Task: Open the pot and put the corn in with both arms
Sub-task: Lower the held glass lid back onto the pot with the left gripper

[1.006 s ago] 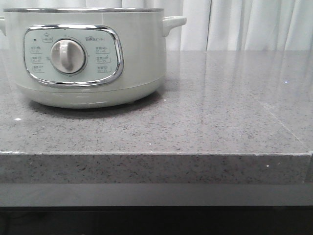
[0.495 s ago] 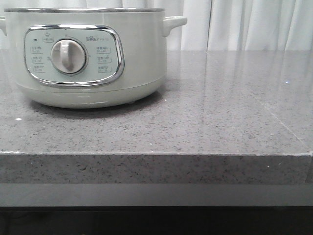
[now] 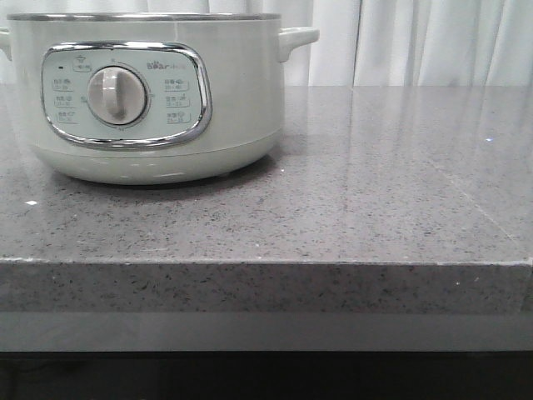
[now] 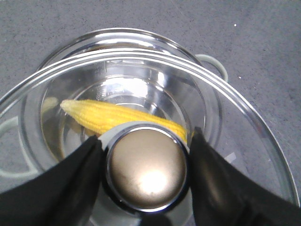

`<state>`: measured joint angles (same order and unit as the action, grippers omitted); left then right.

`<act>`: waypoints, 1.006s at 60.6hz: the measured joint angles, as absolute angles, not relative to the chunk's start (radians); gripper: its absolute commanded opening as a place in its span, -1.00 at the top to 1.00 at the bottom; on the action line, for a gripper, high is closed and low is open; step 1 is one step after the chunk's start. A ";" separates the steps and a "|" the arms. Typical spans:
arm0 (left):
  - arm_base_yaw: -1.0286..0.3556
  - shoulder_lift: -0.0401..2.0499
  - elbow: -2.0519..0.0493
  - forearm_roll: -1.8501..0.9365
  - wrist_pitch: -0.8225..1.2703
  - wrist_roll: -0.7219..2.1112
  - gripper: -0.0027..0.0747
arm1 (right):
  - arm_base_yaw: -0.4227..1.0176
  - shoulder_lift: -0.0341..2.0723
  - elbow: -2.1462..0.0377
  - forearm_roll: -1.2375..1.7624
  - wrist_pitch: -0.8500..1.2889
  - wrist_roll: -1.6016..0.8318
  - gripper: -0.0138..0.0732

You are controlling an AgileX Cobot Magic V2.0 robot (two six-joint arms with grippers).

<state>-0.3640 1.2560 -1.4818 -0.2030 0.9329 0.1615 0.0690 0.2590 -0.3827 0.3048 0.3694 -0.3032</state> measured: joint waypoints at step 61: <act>-0.364 1.659 -1.733 -0.210 0.877 0.178 0.22 | 0.069 0.259 -0.383 0.307 0.368 -0.303 0.79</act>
<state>-0.3640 1.6590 -1.7331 -0.2101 0.8771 0.1777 0.0690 0.2590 -0.3827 0.3066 0.3676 -0.3032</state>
